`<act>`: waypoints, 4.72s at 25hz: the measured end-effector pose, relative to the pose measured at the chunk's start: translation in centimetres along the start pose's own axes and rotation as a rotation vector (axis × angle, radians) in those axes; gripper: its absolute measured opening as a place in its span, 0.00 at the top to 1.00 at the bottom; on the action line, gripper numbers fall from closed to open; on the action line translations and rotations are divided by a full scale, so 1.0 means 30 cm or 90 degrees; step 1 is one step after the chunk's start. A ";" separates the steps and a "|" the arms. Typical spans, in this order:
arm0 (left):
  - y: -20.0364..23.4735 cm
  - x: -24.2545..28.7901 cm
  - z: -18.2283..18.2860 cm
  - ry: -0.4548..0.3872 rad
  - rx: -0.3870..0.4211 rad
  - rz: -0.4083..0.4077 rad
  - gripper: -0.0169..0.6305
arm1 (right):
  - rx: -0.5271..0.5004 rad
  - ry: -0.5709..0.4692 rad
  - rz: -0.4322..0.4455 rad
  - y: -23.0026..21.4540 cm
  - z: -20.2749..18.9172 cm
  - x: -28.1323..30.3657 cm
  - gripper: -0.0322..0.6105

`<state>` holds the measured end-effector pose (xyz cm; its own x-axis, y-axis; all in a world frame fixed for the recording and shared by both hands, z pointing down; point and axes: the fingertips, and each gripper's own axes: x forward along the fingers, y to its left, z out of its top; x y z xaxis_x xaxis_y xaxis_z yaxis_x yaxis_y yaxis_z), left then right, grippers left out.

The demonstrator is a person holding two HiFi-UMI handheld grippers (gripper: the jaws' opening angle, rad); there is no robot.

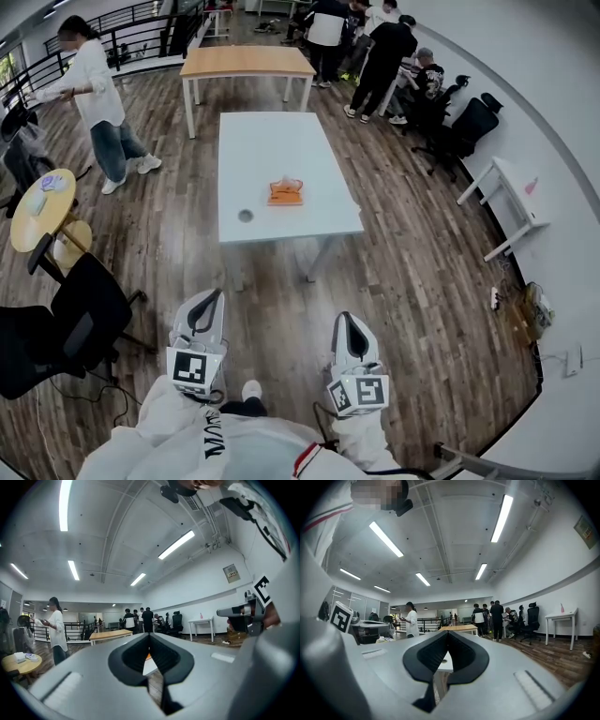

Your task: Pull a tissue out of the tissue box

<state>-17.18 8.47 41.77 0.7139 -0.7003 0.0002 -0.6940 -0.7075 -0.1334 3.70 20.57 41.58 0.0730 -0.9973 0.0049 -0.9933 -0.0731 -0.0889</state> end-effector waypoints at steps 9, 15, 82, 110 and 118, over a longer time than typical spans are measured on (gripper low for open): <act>0.089 0.063 -0.022 -0.002 -0.006 0.000 0.97 | -0.004 0.002 -0.002 0.019 -0.006 0.104 0.95; 0.104 0.113 -0.034 -0.001 -0.011 -0.005 0.97 | -0.002 0.006 -0.009 -0.005 -0.009 0.145 0.95; 0.191 0.967 -0.120 0.093 0.003 0.128 0.97 | 0.033 0.065 0.169 -0.510 -0.061 1.048 0.95; 0.306 1.096 -0.412 0.179 -0.043 0.051 0.97 | 0.003 0.139 0.155 -0.428 -0.200 1.244 0.95; 0.263 1.133 -0.561 0.245 -0.046 -0.002 0.97 | -0.007 0.200 0.186 -0.404 -0.293 1.288 0.95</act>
<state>0.03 -22.53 57.41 0.6382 -0.6727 0.3744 -0.7063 -0.7051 -0.0627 17.77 -17.09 51.61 -0.2408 -0.9282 0.2836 -0.9692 0.2143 -0.1213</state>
